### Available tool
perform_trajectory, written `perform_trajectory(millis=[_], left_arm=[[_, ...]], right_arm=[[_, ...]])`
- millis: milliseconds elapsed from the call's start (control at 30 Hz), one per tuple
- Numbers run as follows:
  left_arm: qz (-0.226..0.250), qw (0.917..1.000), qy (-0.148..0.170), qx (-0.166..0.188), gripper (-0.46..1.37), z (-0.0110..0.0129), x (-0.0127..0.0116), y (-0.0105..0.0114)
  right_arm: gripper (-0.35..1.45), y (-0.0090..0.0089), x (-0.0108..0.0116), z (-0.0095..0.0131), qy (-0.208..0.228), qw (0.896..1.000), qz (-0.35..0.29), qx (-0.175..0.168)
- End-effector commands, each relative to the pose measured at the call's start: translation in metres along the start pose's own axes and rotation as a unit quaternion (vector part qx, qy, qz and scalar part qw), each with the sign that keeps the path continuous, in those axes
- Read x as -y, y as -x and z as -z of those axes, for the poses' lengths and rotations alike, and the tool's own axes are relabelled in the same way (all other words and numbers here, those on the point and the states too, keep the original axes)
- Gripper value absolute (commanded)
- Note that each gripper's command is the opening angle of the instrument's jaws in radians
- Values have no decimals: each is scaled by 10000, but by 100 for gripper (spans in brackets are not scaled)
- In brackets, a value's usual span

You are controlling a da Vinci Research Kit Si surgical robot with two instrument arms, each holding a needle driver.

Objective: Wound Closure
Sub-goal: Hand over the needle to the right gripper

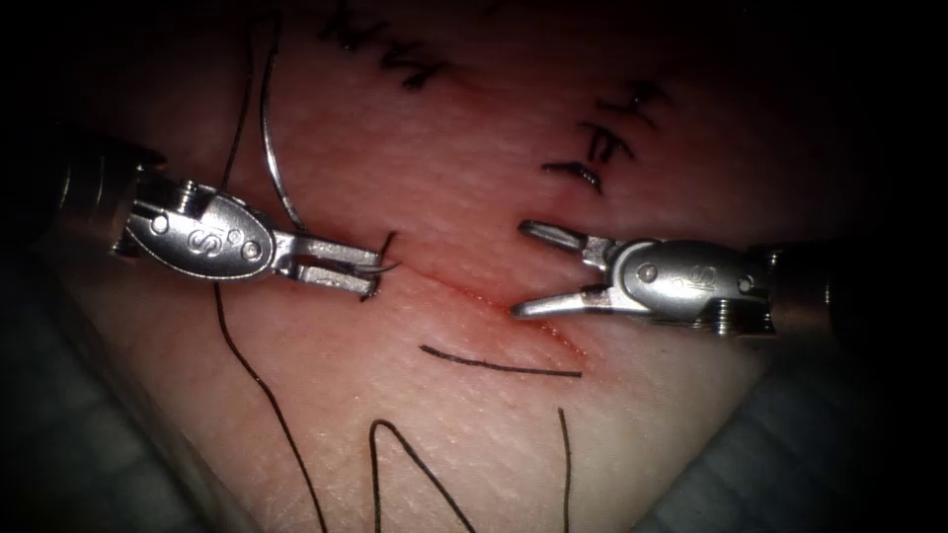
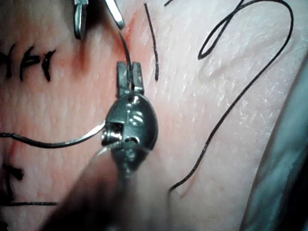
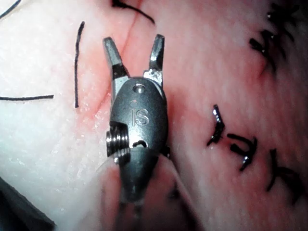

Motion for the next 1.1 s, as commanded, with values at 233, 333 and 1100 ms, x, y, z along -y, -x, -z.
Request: perform_trajectory(millis=[233, 333, 1100], left_arm=[[-615, 9974, 125, -348, -35, -23, -6, -7], [-820, 9950, 262, -498, -35, -31, -10, -5], [-2245, 9676, 584, -995, -35, -66, -27, 0]], right_arm=[[84, -1, -3, 1, -153, 9993, -350, -58], [84, -2, -6, 3, -286, 9976, -625, -131], [79, -6, -13, 11, -1343, 9587, -2444, -557]])
